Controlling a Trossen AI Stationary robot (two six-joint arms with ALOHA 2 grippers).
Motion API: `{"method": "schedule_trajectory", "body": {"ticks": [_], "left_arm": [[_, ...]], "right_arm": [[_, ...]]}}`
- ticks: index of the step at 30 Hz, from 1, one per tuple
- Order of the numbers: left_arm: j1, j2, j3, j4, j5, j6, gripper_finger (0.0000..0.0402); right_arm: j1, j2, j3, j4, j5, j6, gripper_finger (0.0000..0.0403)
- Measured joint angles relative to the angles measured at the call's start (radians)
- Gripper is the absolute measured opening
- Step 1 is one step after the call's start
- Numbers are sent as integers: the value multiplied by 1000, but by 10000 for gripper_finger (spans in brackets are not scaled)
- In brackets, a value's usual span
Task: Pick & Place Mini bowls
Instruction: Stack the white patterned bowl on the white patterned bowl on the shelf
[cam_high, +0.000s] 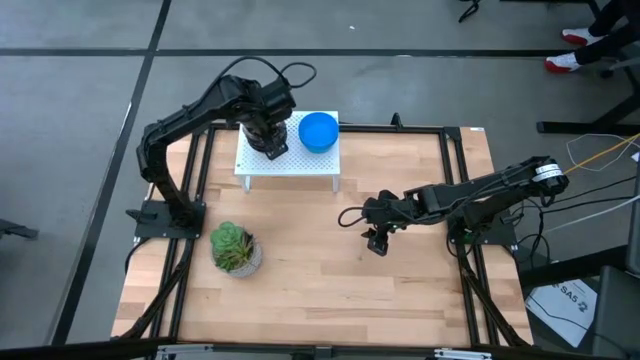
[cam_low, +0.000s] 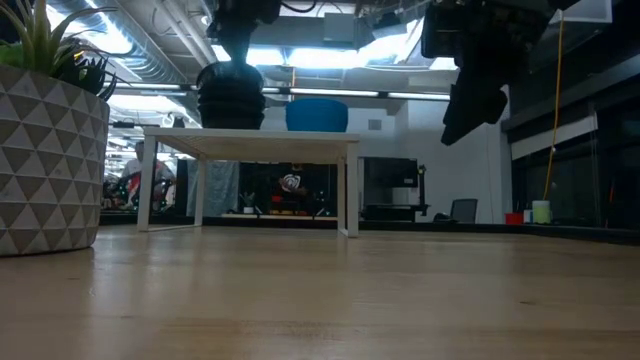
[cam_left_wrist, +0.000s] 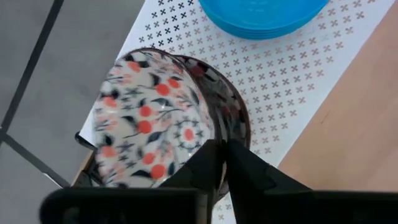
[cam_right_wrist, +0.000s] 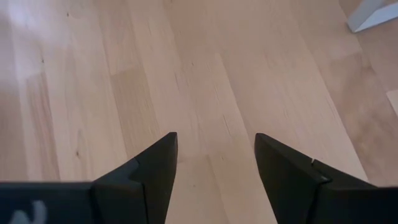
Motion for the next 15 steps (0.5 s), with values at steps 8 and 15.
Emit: {"method": "schedule_trajectory", "body": {"ticks": [8,15], "left_arm": [[0,-1,0,1,4,11,54],[0,-1,0,1,60,11,82]], "right_arm": [[0,0,0,3,0,1,213],[0,0,0,23,0,8,213]]}}
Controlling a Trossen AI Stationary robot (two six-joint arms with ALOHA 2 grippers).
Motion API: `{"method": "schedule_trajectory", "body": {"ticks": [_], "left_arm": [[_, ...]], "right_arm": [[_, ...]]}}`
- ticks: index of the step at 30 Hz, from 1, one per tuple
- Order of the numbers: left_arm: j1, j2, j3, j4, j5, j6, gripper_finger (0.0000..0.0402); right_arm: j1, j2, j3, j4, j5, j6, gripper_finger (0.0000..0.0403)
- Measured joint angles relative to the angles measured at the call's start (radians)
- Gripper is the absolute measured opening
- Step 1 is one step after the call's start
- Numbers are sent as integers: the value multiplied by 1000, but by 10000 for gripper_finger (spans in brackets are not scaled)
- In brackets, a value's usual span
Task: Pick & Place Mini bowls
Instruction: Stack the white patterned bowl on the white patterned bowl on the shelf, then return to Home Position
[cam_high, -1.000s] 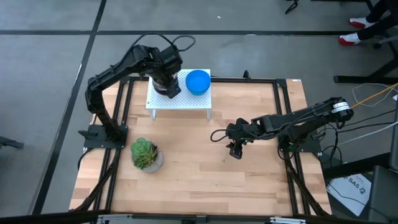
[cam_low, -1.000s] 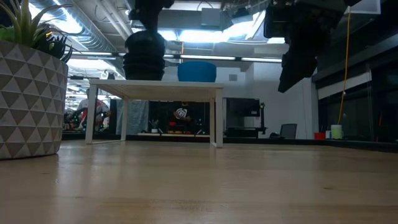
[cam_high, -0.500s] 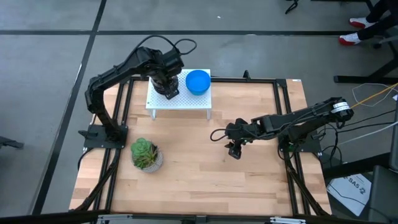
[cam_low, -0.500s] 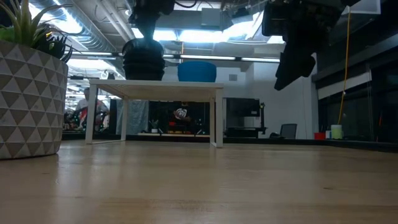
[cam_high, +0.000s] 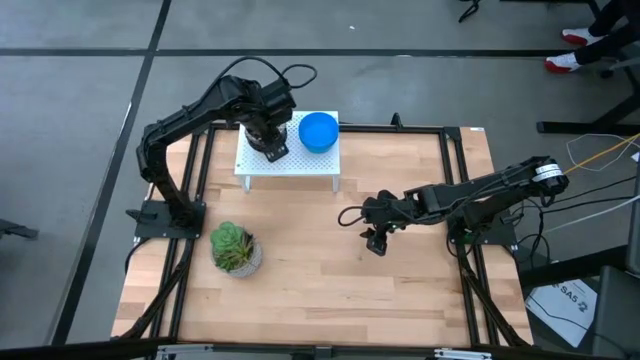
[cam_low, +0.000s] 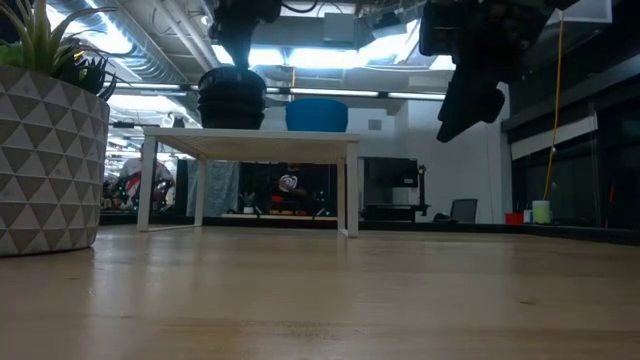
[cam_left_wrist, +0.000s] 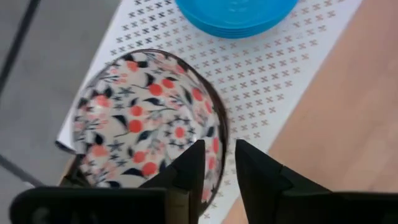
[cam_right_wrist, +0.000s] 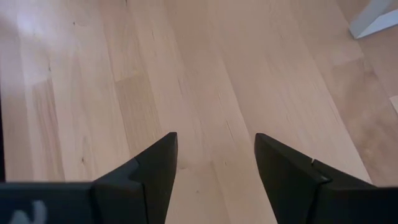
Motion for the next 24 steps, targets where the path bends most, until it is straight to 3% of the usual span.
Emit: {"method": "schedule_trajectory", "body": {"ticks": [10,24], "left_arm": [[-21,-18,0,0,35,17,123],[-82,-140,0,0,31,0,123]], "right_arm": [[0,0,0,13,-2,22,213],[-2,0,0,66,17,57,213]]}}
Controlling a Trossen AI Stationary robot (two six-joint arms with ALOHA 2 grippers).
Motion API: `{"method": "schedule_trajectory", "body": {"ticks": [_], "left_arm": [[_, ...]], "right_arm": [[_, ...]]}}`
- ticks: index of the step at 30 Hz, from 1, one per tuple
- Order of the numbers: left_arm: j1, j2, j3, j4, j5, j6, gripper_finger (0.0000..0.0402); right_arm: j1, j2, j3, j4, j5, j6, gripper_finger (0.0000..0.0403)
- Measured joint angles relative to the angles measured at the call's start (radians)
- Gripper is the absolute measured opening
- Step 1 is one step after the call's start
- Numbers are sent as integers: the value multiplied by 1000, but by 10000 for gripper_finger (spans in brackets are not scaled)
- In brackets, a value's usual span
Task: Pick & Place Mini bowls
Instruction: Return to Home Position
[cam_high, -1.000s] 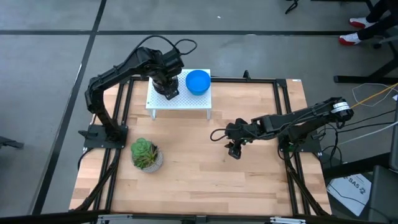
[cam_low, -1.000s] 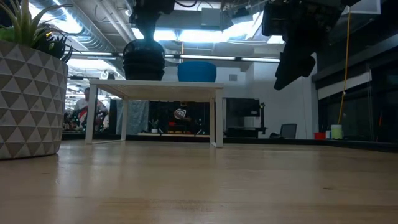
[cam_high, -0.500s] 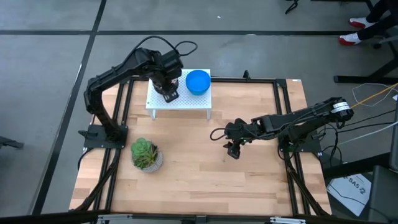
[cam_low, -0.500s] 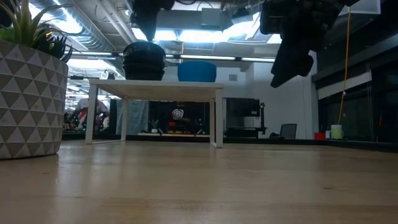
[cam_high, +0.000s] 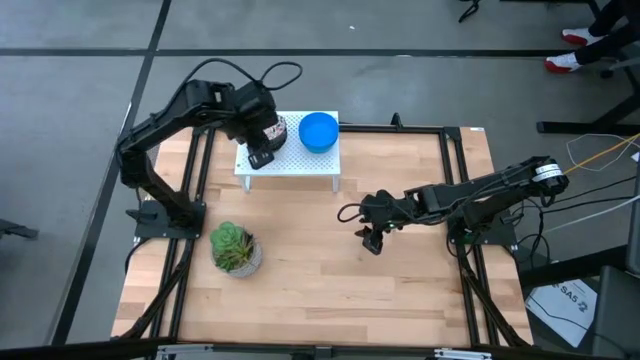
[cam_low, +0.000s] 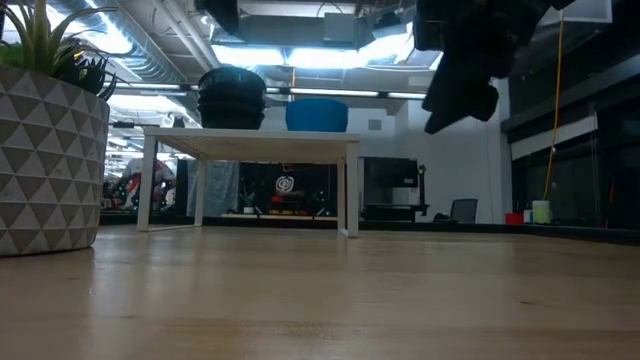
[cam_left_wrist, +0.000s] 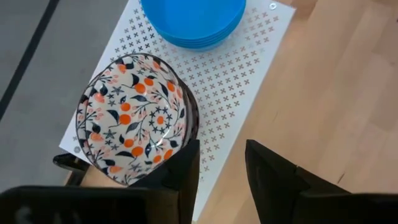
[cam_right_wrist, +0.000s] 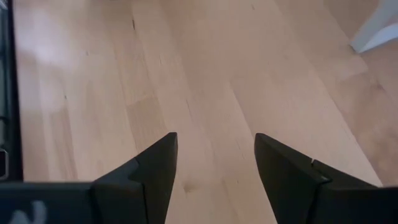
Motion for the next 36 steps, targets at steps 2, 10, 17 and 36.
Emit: {"method": "schedule_trajectory", "body": {"ticks": [2,10,17,36], "left_arm": [[-6,-17,0,0,-6,0,124],[-86,-103,0,117,49,99,119],[-205,-249,-71,334,45,148,120],[-266,-1018,-1373,1324,8,-179,117]], "right_arm": [[0,0,0,30,0,7,213],[0,0,0,141,25,-8,213],[2,-14,0,112,-79,-155,213],[-78,-646,-530,447,-140,-270,213]]}}
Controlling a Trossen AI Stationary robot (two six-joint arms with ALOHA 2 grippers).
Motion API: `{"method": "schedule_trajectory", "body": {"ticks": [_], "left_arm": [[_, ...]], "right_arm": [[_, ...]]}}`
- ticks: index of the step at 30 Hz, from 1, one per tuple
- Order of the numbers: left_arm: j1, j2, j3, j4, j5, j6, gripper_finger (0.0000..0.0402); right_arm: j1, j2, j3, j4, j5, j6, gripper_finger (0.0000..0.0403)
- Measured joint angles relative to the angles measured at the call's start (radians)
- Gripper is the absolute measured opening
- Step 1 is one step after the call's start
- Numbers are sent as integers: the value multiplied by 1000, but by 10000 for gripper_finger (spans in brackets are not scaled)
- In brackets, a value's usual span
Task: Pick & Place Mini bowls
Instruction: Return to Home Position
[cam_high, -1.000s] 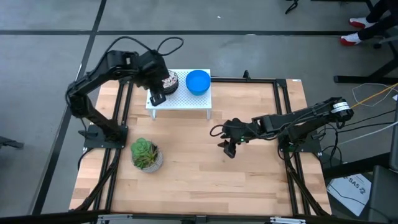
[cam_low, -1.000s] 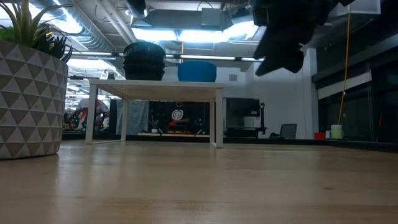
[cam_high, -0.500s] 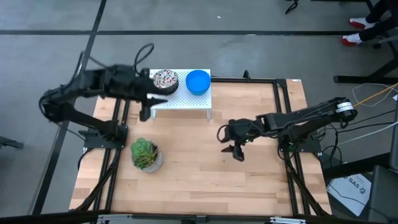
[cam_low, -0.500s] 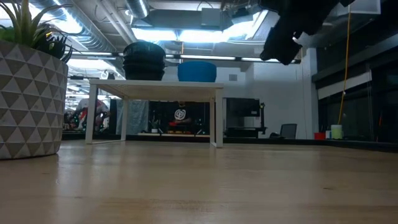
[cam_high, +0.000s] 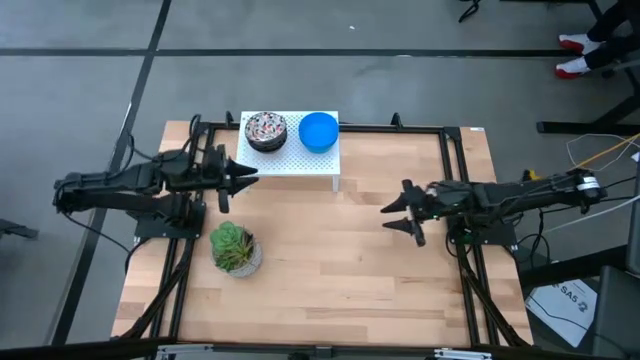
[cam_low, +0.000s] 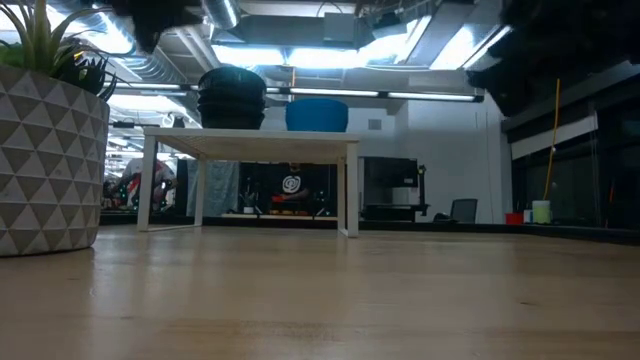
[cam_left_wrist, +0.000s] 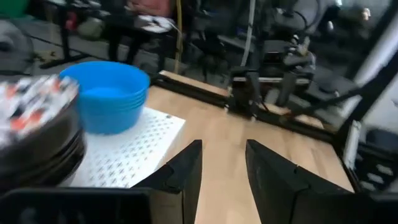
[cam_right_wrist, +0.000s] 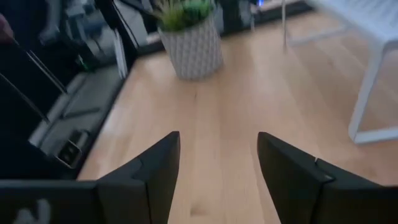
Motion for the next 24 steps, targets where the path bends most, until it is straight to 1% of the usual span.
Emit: {"method": "schedule_trajectory", "body": {"ticks": [2,6,10,12,16,21,24], "left_arm": [[0,-57,-86,61,-30,-26,116],[0,-144,-264,180,-46,-71,119],[0,-204,-416,291,-43,-100,120],[-4,-227,-472,350,-40,-102,119],[-35,-273,-550,413,-41,-102,116],[-99,-316,-604,411,-61,-121,116],[-143,-340,-626,411,-95,-121,117]], "right_arm": [[-1,-64,-27,7,21,0,213],[-7,-162,-59,8,51,-26,213],[-22,-258,-102,7,19,-105,213],[-32,-310,-136,8,17,-105,213],[-59,-426,-227,43,17,-69,213],[-82,-567,-382,222,16,-72,213],[-89,-627,-383,158,19,-74,213]]}}
